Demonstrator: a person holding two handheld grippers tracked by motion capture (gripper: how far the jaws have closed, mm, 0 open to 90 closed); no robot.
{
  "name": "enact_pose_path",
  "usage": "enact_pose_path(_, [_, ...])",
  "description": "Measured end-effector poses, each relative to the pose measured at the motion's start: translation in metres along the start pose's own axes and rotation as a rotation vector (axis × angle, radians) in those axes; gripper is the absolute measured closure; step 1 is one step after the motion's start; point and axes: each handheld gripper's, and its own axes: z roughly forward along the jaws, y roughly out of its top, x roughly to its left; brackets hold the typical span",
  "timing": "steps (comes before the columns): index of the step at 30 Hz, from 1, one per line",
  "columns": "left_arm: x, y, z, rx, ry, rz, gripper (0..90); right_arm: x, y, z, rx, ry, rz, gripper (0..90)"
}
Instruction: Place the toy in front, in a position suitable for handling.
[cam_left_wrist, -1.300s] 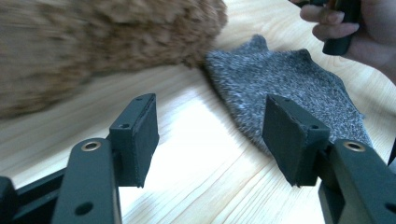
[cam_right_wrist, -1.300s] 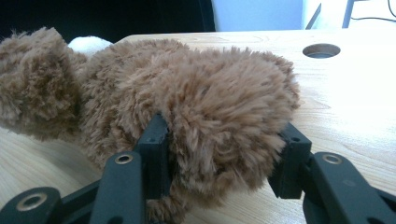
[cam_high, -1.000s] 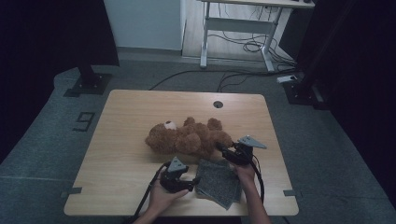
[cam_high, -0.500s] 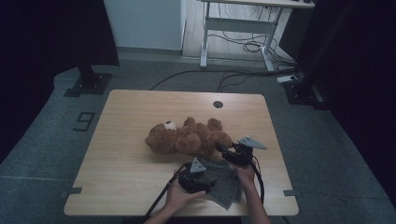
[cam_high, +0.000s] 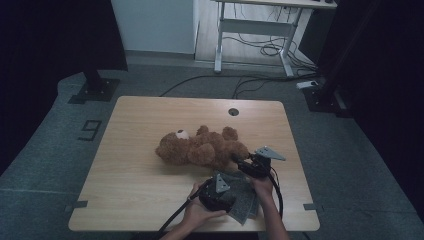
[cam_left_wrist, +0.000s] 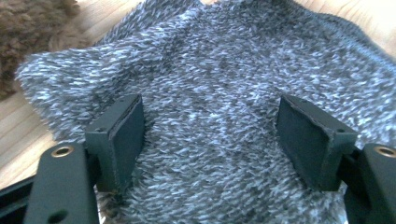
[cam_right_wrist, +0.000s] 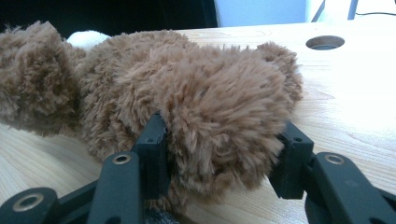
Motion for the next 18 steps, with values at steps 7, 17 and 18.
enact_pose_path(7, [0.011, -0.006, -0.007, -0.029, 0.006, -0.018, 58.6, 0.0, -0.001, -0.001, 0.002, 0.001, -0.003, 49.0])
enact_pose_path(17, [0.031, -0.017, -0.027, -0.078, -0.095, -0.101, 77.0, -0.001, -0.001, -0.002, 0.004, 0.003, -0.008, 48.8])
enact_pose_path(18, [0.034, -0.018, -0.032, -0.091, -0.107, -0.111, 77.3, -0.002, -0.001, -0.002, 0.005, 0.004, -0.009, 48.8])
